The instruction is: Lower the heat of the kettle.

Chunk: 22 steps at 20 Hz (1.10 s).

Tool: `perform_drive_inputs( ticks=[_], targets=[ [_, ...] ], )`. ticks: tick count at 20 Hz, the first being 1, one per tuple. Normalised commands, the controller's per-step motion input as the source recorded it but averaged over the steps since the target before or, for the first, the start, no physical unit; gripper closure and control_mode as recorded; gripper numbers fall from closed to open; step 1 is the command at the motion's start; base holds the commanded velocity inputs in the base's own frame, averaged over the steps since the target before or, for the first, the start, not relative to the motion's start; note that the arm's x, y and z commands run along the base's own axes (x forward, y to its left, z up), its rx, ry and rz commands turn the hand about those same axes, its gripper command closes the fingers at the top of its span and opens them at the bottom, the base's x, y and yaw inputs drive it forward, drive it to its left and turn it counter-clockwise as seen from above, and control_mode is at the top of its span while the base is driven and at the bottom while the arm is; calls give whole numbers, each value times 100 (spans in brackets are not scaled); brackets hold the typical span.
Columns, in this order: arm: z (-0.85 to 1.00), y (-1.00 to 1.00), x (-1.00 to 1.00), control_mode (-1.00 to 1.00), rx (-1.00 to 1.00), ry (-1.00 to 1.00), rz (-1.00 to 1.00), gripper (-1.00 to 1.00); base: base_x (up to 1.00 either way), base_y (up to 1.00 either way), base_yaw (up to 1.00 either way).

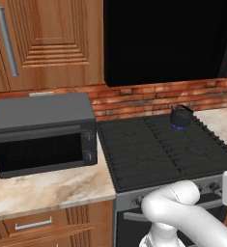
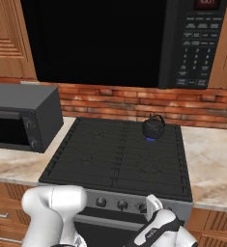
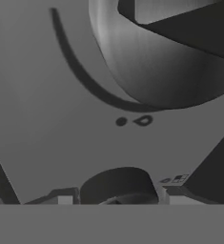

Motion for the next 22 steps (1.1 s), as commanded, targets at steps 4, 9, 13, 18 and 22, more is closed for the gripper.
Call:
perform_drive_inputs(
  ticks=[4, 9, 13, 18, 22],
  targets=[
    [-2, 3, -5, -100, 6, -1, 0, 100, 0, 0, 0],
    [0, 0, -23, -100, 13, -8, 1, 100, 0, 0, 0],
    [0, 0, -15, -100, 20, -2, -2, 100, 0, 0, 0],
    [0, 0, -16, -100, 19, 0, -10, 100, 0, 0, 0],
    [0, 1, -14, -100, 16, 0, -15, 100, 0, 0, 0]
  ],
)
